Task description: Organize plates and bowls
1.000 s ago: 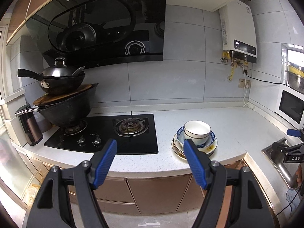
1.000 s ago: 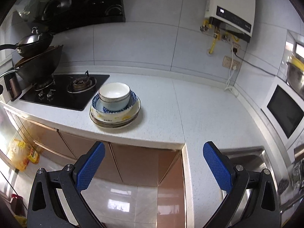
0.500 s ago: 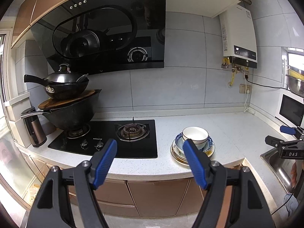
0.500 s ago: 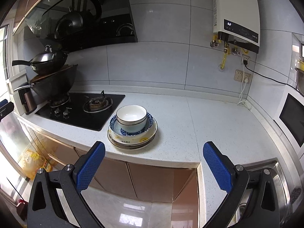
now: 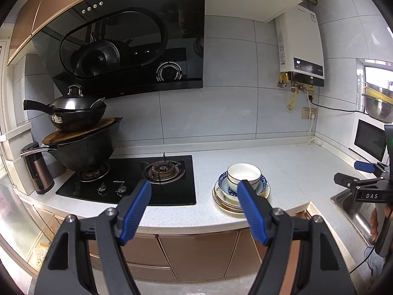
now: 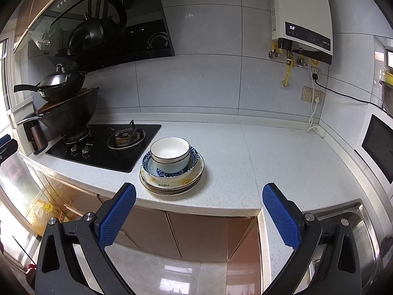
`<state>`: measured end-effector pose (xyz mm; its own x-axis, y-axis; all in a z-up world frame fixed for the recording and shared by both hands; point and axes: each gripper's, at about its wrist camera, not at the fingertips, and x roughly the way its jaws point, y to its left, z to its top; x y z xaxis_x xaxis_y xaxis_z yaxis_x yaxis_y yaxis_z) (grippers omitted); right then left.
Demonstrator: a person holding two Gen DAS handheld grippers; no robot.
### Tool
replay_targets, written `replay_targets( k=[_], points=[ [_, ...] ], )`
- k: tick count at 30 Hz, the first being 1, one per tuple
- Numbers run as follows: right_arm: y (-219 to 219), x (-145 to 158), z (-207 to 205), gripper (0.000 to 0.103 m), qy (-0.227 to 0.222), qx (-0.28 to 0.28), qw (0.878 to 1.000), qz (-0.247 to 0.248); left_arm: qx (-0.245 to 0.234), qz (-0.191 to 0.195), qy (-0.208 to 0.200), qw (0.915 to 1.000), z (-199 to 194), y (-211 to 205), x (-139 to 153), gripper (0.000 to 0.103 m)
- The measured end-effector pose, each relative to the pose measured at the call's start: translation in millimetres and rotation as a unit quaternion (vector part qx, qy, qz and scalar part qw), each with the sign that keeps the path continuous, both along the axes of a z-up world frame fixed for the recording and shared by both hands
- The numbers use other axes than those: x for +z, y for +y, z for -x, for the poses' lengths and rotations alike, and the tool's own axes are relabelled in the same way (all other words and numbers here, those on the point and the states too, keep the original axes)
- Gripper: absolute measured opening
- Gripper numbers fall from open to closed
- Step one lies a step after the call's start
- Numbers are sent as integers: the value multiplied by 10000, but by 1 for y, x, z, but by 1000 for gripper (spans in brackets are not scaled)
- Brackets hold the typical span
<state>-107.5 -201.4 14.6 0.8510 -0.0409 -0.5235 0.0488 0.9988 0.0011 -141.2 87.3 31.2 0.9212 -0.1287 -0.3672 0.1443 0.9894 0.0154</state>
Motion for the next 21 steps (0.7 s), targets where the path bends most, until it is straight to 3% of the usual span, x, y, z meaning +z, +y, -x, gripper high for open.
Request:
replay_targets(
  k=[21],
  points=[
    [-1, -4, 2, 102, 194, -83, 9997, 117, -84, 178, 239, 9995, -4, -6, -14, 72]
  ],
)
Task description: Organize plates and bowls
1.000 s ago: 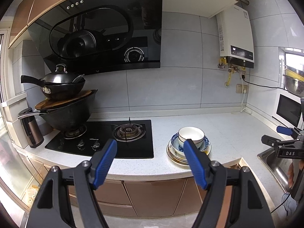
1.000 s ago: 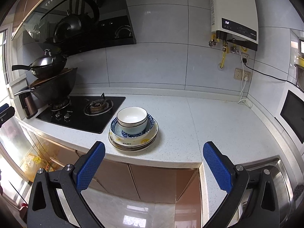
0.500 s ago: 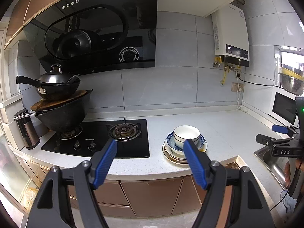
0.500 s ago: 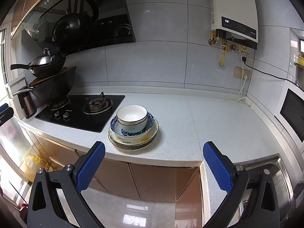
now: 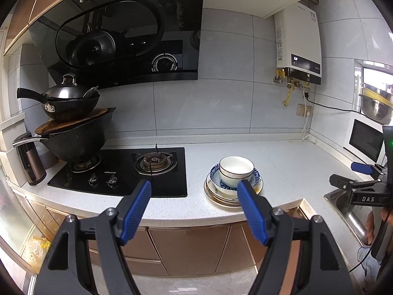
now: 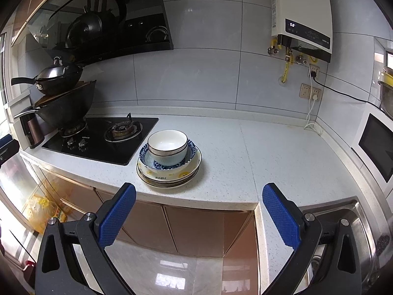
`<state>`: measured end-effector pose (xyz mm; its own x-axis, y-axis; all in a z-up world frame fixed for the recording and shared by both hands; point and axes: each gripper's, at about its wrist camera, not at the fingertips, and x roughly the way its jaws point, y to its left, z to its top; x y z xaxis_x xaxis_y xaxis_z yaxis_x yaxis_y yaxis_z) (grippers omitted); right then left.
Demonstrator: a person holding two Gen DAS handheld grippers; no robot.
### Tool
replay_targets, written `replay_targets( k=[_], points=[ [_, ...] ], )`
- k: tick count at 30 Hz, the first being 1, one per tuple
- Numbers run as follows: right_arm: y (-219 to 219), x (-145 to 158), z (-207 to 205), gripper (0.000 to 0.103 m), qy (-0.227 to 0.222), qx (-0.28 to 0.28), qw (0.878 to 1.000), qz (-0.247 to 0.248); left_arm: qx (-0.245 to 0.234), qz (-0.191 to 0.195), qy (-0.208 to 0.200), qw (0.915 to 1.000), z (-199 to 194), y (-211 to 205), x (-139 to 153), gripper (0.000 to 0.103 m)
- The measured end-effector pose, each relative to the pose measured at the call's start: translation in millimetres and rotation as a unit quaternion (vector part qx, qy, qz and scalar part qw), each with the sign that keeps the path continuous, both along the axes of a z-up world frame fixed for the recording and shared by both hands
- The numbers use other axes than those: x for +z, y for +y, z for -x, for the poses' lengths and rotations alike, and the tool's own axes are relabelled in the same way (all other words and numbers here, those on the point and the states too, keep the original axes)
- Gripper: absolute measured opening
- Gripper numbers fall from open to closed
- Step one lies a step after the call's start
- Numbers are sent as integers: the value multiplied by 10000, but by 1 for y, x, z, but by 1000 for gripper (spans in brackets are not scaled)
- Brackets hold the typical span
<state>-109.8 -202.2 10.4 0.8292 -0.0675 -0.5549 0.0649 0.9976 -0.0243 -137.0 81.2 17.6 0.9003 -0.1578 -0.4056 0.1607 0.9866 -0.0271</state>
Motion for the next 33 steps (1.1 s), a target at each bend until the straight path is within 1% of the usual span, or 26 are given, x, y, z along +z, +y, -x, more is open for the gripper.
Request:
replay_targets(
  k=[3, 5, 14, 19, 33],
  points=[
    [-4, -1, 1, 102, 32, -79, 10000, 3, 86, -65, 116, 9999, -6, -1, -4, 72],
    [-7, -2, 2, 102, 59, -149, 9999, 1, 124, -44, 143, 9998, -9, 0, -6, 72],
    [-15, -4, 2, 102, 137, -347, 9993, 60, 128, -39, 70, 9999, -22, 0, -9, 72],
    [-18, -7, 3, 102, 193, -402, 9990, 55, 55, -5, 186, 9998, -29, -3, -13, 72],
    [-25, -7, 2, 102, 197, -458, 9988, 22, 142, -30, 321, 9994, -40, -6, -14, 72]
  ],
)
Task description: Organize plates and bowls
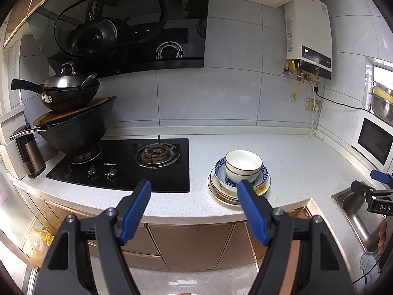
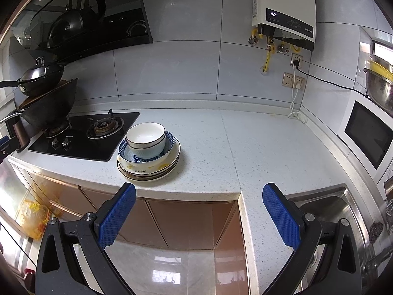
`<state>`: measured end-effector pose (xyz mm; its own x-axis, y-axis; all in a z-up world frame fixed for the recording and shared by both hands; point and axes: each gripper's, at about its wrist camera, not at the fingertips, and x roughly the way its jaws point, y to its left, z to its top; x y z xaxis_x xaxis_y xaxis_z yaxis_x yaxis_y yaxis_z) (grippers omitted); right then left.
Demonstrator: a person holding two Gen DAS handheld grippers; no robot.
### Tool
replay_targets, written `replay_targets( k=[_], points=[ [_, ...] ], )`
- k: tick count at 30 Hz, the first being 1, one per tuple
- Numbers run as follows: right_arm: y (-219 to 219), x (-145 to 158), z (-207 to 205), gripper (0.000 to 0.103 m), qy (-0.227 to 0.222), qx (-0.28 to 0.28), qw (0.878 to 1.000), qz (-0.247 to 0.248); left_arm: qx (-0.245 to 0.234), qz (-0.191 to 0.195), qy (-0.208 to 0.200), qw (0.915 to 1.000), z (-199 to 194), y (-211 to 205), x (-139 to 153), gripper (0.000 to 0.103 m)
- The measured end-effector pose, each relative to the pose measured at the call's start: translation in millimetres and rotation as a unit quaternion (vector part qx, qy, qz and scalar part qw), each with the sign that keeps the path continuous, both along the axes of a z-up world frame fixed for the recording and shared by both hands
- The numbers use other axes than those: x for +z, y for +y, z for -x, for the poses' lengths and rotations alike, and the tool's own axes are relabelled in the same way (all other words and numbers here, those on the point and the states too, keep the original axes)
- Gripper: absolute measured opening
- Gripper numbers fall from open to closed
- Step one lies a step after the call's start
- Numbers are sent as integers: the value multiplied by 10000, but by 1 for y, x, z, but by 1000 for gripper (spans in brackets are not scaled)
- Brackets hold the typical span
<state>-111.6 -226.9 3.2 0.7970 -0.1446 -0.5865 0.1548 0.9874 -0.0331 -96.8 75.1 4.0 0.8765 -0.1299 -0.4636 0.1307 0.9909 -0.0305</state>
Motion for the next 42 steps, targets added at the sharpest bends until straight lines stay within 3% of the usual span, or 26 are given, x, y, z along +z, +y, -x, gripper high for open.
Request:
replay_targets(
  k=[42],
  points=[
    [-8, -5, 0, 102, -46, 20, 9998, -185, 165, 23, 122, 9998, 2, 5, -5, 72]
  ],
)
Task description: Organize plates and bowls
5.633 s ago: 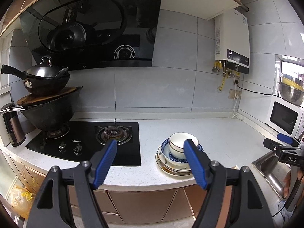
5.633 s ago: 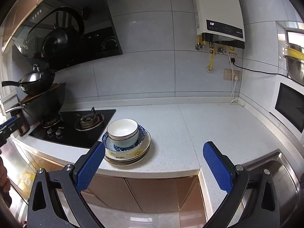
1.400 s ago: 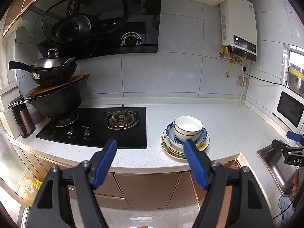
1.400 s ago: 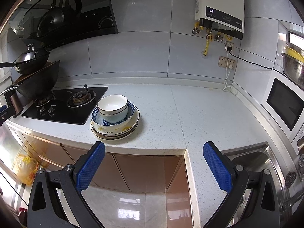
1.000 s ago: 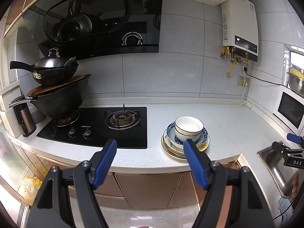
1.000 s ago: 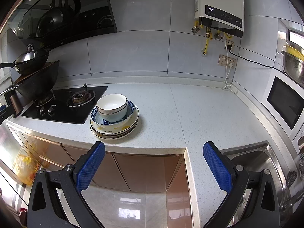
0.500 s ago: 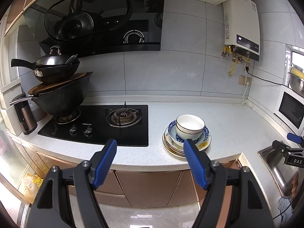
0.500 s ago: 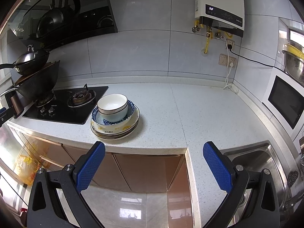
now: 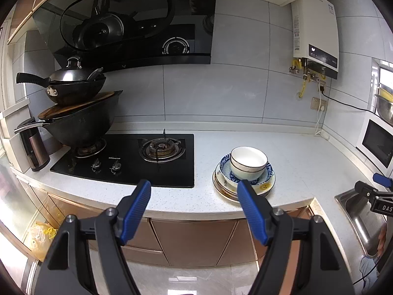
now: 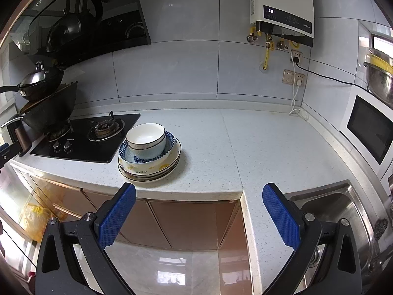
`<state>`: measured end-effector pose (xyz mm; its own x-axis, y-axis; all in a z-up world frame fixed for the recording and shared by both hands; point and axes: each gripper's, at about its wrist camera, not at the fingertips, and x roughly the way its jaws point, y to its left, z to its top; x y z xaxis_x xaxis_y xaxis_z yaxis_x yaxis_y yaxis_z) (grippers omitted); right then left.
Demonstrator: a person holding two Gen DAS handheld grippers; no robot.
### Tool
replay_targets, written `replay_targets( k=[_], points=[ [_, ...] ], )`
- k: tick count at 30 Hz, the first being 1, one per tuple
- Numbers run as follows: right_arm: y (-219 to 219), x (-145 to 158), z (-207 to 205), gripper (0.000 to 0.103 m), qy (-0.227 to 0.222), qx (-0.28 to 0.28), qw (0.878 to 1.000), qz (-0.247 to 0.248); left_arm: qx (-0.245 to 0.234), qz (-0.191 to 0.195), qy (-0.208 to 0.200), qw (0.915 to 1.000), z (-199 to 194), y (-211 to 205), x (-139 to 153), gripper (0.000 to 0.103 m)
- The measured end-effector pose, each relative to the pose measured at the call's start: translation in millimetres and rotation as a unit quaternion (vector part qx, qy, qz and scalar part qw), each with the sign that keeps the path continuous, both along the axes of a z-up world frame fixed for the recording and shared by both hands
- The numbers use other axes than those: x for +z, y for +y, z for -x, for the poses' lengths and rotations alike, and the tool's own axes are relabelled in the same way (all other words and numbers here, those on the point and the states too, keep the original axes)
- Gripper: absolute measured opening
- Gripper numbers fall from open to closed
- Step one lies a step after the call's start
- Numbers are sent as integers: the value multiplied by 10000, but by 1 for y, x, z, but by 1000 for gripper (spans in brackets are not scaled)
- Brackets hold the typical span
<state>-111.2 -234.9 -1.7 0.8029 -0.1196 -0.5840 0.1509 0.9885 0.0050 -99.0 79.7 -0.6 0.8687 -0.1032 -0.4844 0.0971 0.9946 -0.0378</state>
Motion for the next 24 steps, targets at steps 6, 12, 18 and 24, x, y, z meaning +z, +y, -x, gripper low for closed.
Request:
replay_targets(
  k=[6, 12, 18, 24],
  points=[
    [3, 2, -1, 102, -109, 77, 9998, -147, 64, -7, 28, 10000, 1, 5, -3, 72],
    [8, 2, -4, 102, -126, 166, 9997, -151, 141, -3, 16, 9999, 4, 11, -3, 72],
    [8, 1, -5, 102, -109, 175, 9997, -165, 177, -37, 25, 9998, 5, 14, -4, 72],
    [9, -1, -7, 102, -96, 187, 9996, -181, 210, -58, 31, 9998, 5, 16, -5, 72]
  ],
)
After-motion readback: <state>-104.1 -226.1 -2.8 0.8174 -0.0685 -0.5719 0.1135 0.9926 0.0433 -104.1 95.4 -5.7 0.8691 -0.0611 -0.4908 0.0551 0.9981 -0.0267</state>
